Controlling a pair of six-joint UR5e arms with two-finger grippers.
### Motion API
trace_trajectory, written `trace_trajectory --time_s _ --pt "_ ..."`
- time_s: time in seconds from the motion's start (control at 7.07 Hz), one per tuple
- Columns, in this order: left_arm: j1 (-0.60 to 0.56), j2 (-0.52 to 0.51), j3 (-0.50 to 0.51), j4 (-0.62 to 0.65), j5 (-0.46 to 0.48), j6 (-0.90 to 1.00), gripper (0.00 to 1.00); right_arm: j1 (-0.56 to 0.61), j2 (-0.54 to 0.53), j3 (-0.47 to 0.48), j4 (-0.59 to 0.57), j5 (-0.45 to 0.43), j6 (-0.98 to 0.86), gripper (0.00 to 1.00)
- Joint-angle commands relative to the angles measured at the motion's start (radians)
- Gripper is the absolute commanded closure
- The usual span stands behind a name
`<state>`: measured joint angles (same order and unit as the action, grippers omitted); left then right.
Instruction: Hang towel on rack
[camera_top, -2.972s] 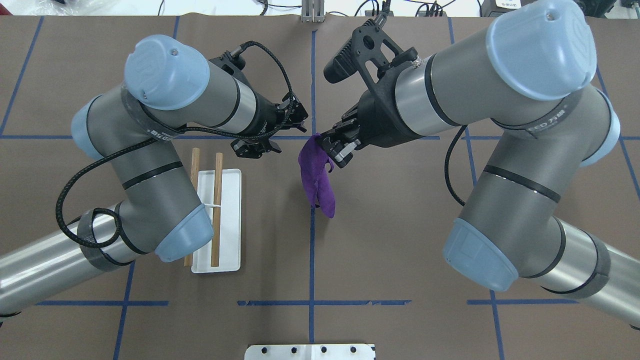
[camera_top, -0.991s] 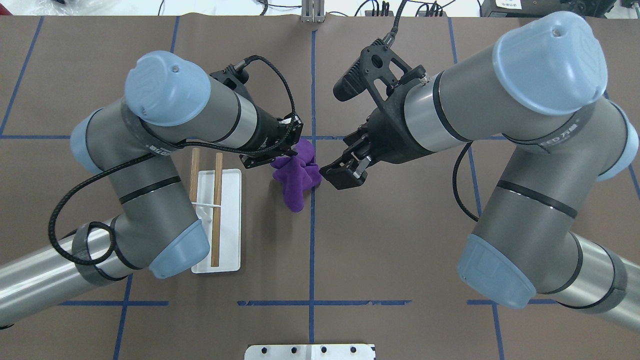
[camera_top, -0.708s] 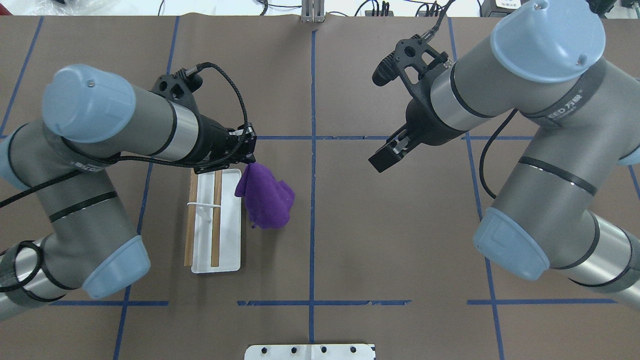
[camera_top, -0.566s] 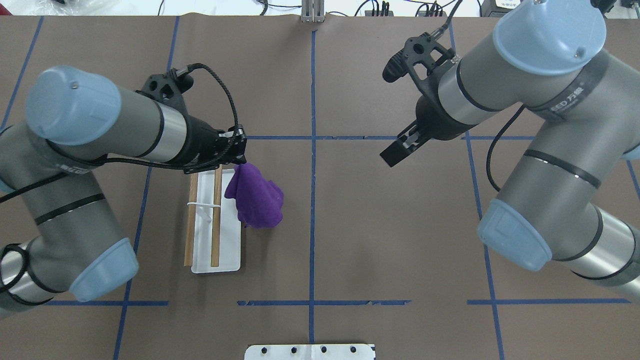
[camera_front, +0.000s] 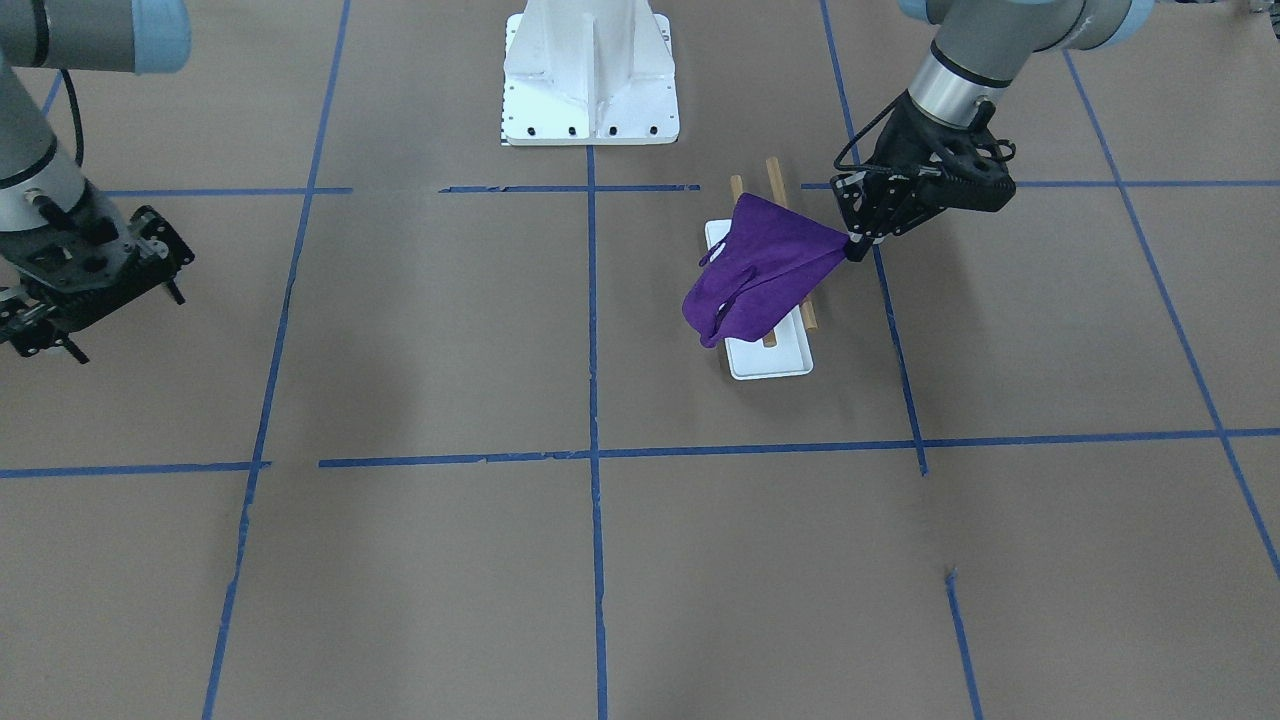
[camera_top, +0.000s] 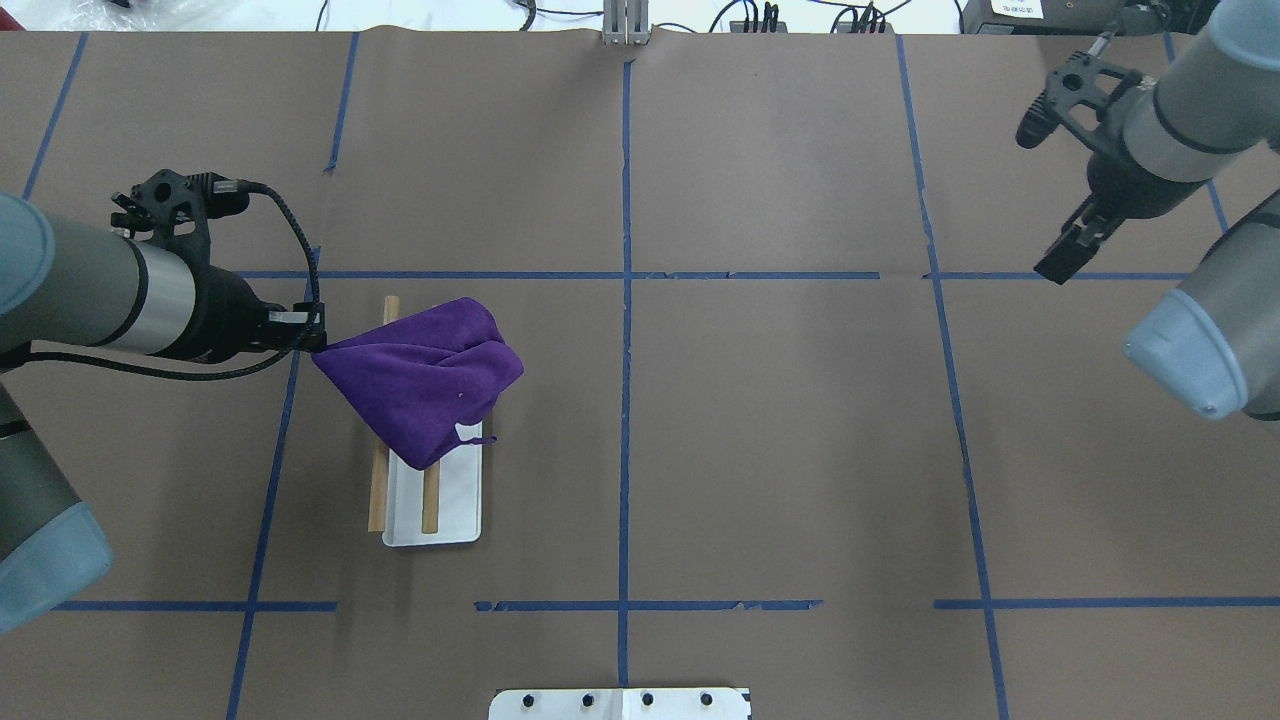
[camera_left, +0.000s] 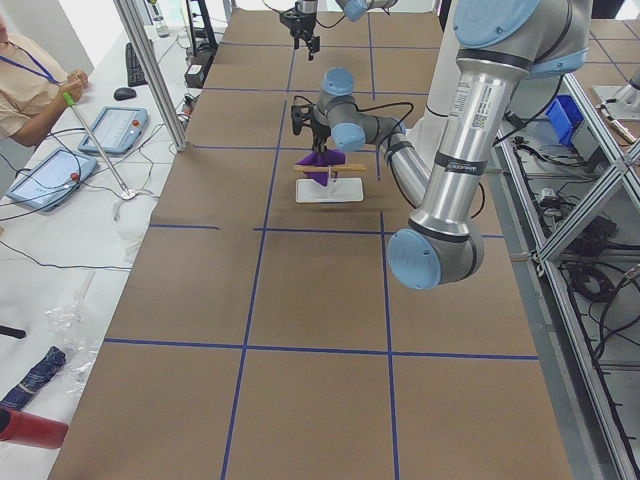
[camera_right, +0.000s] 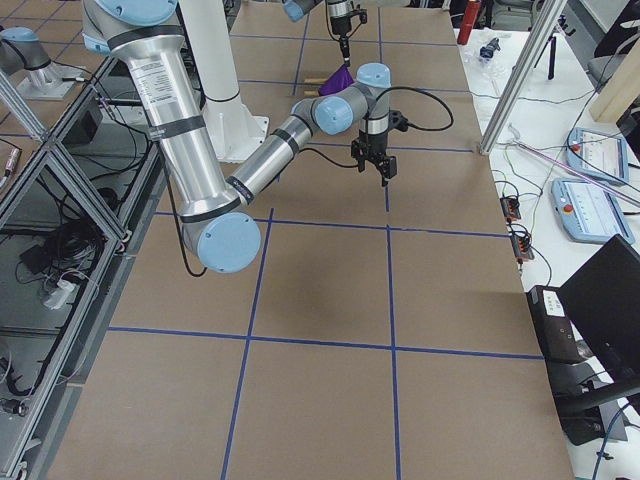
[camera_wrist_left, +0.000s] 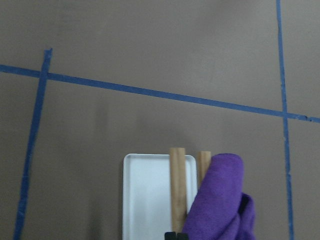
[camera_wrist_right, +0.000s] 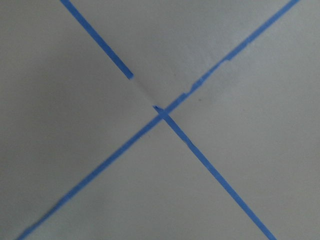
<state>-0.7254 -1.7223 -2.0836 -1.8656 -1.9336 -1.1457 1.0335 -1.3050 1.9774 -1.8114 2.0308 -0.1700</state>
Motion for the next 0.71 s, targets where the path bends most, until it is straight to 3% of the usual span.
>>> trace_trajectory --time_s 0.0,0.14,0.28,0.57 --pt "-0.012 0.027 0.016 -0.001 0.001 0.106 1.0 0.053 -0.056 -0.003 0.001 0.003 -0.086 0.0" --pt "-0.012 0.023 0.02 -0.001 0.001 0.106 1.0 0.053 -0.056 -0.003 0.003 0.005 -0.085 0.0" --pt "-0.011 0.015 0.026 -0.003 0.002 0.113 0.01 0.054 -0.056 -0.003 0.003 0.005 -0.085 0.0" --pt "-0.012 0.015 0.037 -0.003 -0.001 0.177 0.0 0.103 -0.12 0.0 0.006 0.025 -0.072 0.0"
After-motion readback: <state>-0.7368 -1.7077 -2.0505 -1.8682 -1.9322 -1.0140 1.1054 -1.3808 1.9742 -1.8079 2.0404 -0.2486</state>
